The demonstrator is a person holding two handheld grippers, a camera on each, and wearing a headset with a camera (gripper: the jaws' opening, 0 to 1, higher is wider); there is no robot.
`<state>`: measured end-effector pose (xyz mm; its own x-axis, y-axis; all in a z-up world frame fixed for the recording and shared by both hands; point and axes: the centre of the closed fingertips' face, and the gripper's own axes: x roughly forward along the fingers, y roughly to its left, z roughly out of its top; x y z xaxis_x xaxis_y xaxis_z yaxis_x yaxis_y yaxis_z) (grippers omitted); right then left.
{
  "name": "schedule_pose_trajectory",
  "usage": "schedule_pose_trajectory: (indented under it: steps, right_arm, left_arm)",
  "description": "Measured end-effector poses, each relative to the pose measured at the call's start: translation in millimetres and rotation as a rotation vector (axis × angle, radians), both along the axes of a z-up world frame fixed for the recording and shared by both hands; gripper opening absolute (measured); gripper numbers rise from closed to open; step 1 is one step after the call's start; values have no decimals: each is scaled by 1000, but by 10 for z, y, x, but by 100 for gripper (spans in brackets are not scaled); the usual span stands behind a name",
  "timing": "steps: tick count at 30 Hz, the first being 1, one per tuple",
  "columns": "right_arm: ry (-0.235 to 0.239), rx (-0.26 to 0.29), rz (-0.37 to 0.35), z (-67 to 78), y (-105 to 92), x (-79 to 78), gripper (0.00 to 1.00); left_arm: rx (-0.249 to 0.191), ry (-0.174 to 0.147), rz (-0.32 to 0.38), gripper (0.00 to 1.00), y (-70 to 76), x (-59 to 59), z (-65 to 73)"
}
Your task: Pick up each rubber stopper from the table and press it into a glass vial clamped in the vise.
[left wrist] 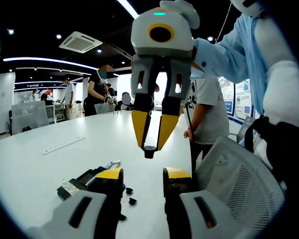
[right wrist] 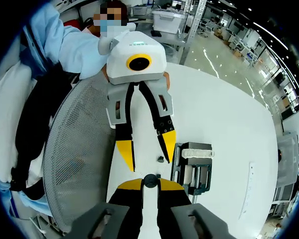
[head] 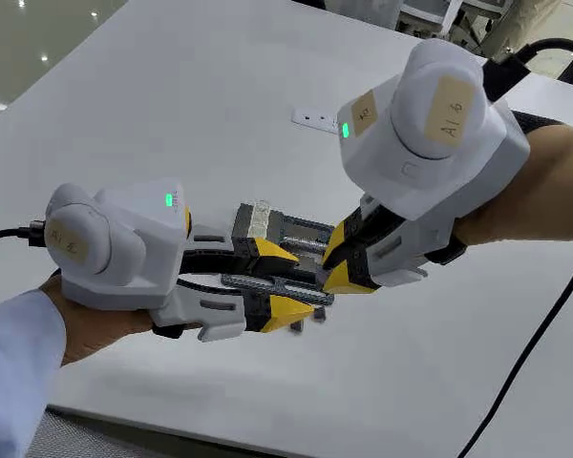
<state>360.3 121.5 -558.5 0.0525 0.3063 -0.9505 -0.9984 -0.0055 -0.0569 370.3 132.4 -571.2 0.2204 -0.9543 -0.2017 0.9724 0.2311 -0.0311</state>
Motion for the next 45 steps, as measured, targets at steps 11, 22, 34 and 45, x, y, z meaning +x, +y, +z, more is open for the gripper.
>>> schedule_pose_trajectory:
  steps: [11, 22, 34, 45]
  right_arm:
    - [-20, 5, -33, -79, 10, 287, 6]
    - [-13, 7, -60, -169, 56, 565, 6]
    - [3, 23, -92, -226, 77, 863, 6]
    - [-14, 52, -96, -42, 207, 1215, 6]
  left_arm:
    - [73, 23, 98, 53, 289, 171, -233]
    - [60, 26, 204, 77, 448, 455, -247]
    - [67, 50, 231, 95, 545, 600, -295]
    - [56, 59, 237, 94, 561, 640, -326]
